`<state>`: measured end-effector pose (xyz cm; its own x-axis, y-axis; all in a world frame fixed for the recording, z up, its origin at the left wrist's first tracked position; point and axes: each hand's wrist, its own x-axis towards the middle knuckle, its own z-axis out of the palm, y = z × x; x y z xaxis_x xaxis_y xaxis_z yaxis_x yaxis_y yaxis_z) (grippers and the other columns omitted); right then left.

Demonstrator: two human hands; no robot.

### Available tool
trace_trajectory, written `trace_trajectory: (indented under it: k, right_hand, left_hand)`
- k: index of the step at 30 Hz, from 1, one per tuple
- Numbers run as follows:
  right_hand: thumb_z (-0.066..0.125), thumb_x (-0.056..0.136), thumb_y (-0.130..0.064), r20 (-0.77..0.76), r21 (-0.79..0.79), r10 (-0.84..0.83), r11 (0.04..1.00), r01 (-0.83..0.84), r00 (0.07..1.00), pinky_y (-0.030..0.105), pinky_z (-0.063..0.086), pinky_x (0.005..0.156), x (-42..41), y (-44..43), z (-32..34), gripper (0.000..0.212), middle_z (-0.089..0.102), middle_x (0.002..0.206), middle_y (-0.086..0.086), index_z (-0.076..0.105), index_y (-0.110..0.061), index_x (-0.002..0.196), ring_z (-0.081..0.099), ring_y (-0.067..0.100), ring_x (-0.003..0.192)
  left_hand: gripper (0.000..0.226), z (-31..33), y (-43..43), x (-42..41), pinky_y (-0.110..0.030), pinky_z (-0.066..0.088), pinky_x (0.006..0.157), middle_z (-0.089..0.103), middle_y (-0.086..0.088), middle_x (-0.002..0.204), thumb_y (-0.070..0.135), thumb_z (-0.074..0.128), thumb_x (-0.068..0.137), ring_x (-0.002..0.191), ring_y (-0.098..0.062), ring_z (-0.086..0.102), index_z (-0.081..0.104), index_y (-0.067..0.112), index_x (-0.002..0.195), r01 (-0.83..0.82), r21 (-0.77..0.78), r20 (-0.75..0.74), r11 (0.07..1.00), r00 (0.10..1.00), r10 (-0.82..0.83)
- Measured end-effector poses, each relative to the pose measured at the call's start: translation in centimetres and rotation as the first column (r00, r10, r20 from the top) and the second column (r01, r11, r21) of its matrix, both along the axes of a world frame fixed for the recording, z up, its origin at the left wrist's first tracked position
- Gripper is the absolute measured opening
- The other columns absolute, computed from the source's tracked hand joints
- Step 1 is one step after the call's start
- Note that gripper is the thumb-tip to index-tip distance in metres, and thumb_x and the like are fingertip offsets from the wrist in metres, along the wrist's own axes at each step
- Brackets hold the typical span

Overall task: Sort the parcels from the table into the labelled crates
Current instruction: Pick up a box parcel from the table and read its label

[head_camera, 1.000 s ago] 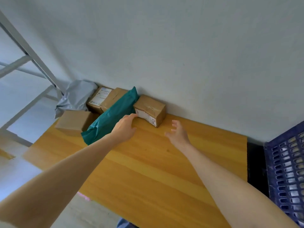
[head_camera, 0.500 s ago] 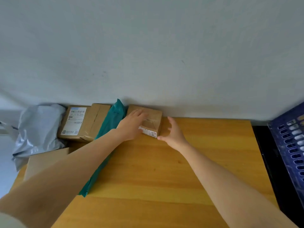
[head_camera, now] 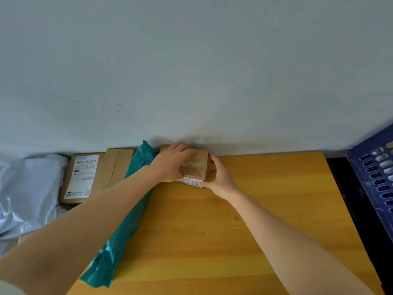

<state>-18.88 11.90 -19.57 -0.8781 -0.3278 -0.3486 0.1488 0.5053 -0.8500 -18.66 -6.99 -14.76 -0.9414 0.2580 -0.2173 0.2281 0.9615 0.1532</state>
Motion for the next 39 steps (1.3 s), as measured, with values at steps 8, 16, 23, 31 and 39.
trace_trajectory:
  k: [8,16,23,31,39]
  right_hand:
    - [0.073,0.083,-0.008,-0.011,-0.035,-0.059,0.998,0.058,0.998,0.039,0.040,0.109,0.0,1.1,1.0,0.078,0.043,0.147,0.001,0.032,-0.021,0.148,0.043,0.021,0.133]
    - [0.074,0.084,-0.015,0.040,-0.122,-0.283,0.950,0.286,0.958,0.033,0.042,0.103,0.9,4.2,4.1,0.084,0.036,0.151,0.007,0.024,-0.017,0.151,0.044,0.022,0.131]
    - [0.075,0.078,-0.008,0.167,-0.251,-0.242,0.927,0.279,0.956,0.042,0.043,0.105,2.5,5.8,8.0,0.086,0.045,0.145,0.008,0.029,-0.022,0.149,0.049,0.018,0.126]
    - [0.065,0.083,0.006,0.187,-0.437,-0.174,0.867,0.240,0.967,0.045,0.056,0.087,4.0,5.8,11.8,0.071,0.066,0.120,0.003,0.042,-0.029,0.140,0.062,0.023,0.114]
    - [0.061,0.085,0.011,0.073,-0.417,-0.186,0.887,0.200,0.980,0.049,0.056,0.087,6.3,6.2,15.1,0.075,0.058,0.128,0.006,0.039,-0.030,0.144,0.054,0.025,0.121]
  left_hand:
    - [0.077,1.2,0.6,-0.6,-0.039,0.039,0.097,0.043,0.000,0.133,0.033,0.081,0.065,0.120,-0.023,0.038,0.039,0.024,0.128,-0.109,0.099,0.052,0.989,0.993,0.104]
    - [0.079,3.6,1.7,0.4,-0.034,0.044,0.093,0.048,-0.002,0.127,0.036,0.085,0.065,0.112,-0.020,0.046,0.037,0.020,0.127,-0.299,0.385,0.123,0.873,0.954,0.273]
    - [0.072,6.8,2.2,2.7,-0.034,0.052,0.085,0.053,0.004,0.118,0.031,0.087,0.065,0.103,-0.016,0.056,0.039,0.026,0.118,-0.573,0.692,0.377,0.439,0.805,0.457]
    - [0.063,10.0,3.2,5.3,-0.045,0.057,0.085,0.058,-0.003,0.122,0.019,0.083,0.072,0.107,-0.024,0.063,0.046,0.024,0.122,-0.584,0.789,0.475,0.189,0.776,0.415]
    - [0.054,11.9,4.9,8.3,-0.038,0.059,0.081,0.065,-0.003,0.119,0.012,0.067,0.087,0.101,-0.019,0.066,0.047,0.020,0.137,-0.550,0.824,0.473,0.139,0.802,0.366]
